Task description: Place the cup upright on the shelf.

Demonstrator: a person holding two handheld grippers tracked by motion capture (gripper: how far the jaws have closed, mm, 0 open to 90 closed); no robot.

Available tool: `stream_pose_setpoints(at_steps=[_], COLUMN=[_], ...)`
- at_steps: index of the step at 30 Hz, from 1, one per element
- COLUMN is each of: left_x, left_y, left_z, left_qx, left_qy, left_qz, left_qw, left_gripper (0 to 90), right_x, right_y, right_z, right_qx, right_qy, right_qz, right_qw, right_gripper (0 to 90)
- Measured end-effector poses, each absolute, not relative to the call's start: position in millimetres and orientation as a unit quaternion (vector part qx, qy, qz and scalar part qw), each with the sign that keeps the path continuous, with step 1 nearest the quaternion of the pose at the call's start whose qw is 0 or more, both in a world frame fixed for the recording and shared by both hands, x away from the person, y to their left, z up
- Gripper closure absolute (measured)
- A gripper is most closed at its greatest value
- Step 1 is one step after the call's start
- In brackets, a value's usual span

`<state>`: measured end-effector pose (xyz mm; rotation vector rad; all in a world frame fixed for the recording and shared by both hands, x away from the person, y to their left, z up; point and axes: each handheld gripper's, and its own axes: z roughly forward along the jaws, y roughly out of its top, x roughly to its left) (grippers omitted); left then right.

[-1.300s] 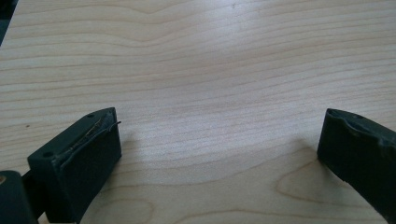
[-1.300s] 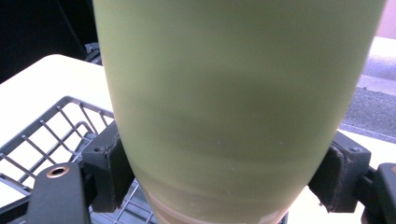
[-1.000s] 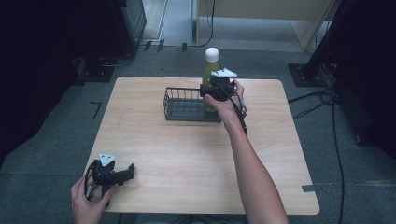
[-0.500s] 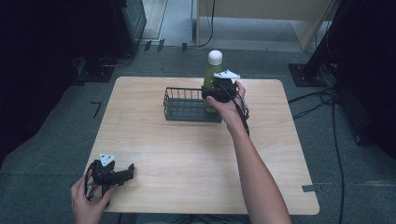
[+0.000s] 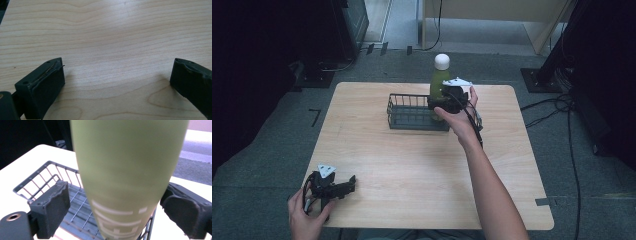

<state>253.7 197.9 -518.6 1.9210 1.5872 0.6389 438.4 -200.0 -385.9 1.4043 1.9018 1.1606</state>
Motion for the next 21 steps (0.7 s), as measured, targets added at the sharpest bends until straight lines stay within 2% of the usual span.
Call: stream_pose_setpoints(at_steps=[21], left_x=[254], left_y=[198], left_z=[-519], left_qx=[0.717], left_qy=[0.592], left_qz=[0.238], left_qw=[0.281], left_gripper=[0.0], right_x=[394], right_y=[-233], right_z=[-393], right_qx=[0.514], right_qy=[0.697], right_qz=[0.427], right_qw=[0.261], right_gripper=[8.7])
